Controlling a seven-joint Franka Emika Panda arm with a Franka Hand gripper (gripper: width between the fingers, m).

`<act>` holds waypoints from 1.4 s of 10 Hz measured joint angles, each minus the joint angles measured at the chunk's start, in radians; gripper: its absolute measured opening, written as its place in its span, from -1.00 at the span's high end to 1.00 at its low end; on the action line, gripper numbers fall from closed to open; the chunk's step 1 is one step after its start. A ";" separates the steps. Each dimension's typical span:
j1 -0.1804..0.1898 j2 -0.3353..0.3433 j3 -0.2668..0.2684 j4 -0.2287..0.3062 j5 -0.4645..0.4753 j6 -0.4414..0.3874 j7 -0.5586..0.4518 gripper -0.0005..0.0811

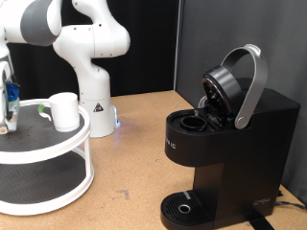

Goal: Make a cup of coffee with the keurig machine

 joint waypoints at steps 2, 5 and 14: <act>0.019 0.038 0.003 0.044 0.037 -0.021 0.001 -0.98; 0.032 0.074 0.004 0.080 0.053 -0.029 0.000 -0.98; -0.020 -0.032 0.001 -0.011 -0.080 0.024 -0.143 -0.98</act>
